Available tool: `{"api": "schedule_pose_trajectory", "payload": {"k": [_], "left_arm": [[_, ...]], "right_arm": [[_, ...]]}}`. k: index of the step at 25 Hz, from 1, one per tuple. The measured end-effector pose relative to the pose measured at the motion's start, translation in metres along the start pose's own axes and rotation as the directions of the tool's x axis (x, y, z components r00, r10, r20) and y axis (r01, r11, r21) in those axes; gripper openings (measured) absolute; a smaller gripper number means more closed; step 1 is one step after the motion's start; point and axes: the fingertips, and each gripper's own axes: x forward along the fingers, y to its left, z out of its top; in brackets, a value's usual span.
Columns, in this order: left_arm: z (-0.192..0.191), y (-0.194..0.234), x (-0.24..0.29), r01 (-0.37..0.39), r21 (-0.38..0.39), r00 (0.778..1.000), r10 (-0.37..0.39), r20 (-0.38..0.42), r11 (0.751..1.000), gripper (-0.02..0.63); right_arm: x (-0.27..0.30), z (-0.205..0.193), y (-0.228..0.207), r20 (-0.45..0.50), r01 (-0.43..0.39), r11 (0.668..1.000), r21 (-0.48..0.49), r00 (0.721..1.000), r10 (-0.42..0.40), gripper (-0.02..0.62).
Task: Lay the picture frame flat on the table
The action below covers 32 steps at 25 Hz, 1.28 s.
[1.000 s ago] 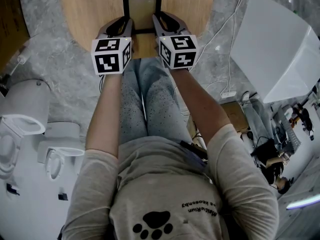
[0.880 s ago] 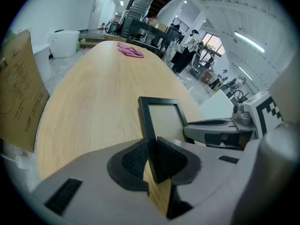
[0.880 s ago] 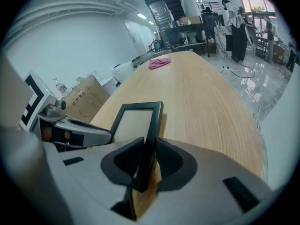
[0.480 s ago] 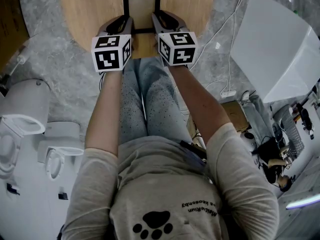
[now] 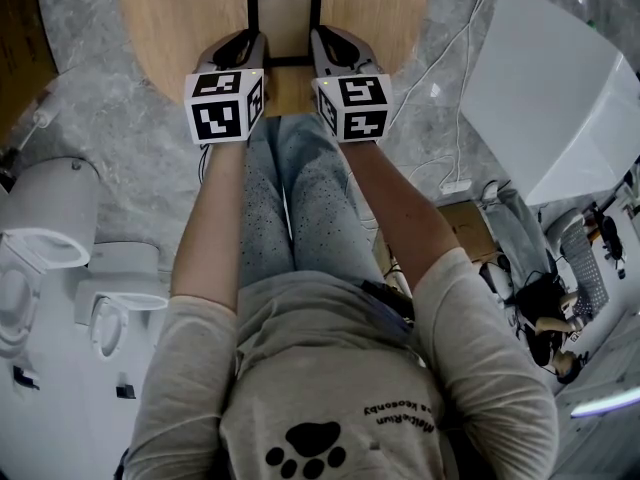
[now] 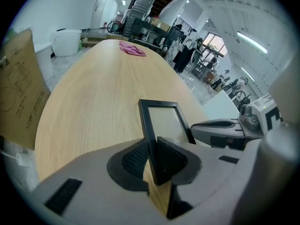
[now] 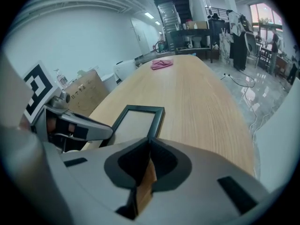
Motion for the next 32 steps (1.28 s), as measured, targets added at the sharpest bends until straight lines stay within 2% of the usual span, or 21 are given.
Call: {"api": "schedule_pose_trajectory", "payload": {"k": [4, 7, 11, 15, 17, 20, 32], "left_arm": [[0.002, -0.003, 0.002, -0.002, 0.009, 1.000, 0.002, 0.007, 1.000, 0.074], [0.003, -0.001, 0.000, -0.011, 0.032, 0.999, 0.010, 0.047, 0.999, 0.088], [0.006, 0.001, -0.007, 0.001, -0.018, 0.994, 0.001, 0.107, 1.000, 0.104], [0.016, -0.004, -0.019, 0.047, -0.040, 0.987, -0.040, 0.159, 0.998, 0.021], [0.023, -0.010, -0.027, 0.075, -0.042, 0.982, -0.066, 0.179, 0.996, 0.009], [0.032, -0.021, -0.040, 0.094, -0.022, 0.979, -0.088, 0.183, 0.995, 0.009], [0.067, -0.063, -0.116, 0.070, 0.070, 0.975, -0.083, 0.207, 0.995, 0.008]], "right_arm": [[-0.001, -0.002, -0.003, -0.011, -0.016, 1.000, -0.003, 1.000, 0.016, 0.014], [0.000, -0.002, -0.003, -0.020, -0.020, 1.000, -0.015, 1.000, 0.020, 0.014], [-0.001, -0.001, -0.004, -0.039, -0.017, 1.000, 0.003, 0.999, 0.017, 0.015], [-0.008, 0.006, -0.003, -0.045, -0.009, 1.000, 0.000, 0.999, 0.009, 0.015], [-0.013, 0.009, -0.002, -0.045, -0.006, 1.000, -0.002, 0.999, 0.006, 0.014], [-0.027, 0.019, 0.001, -0.039, 0.000, 1.000, 0.001, 0.999, 0.000, 0.014], [-0.104, 0.071, 0.035, 0.040, 0.001, 0.998, -0.059, 0.999, 0.001, 0.011]]}}
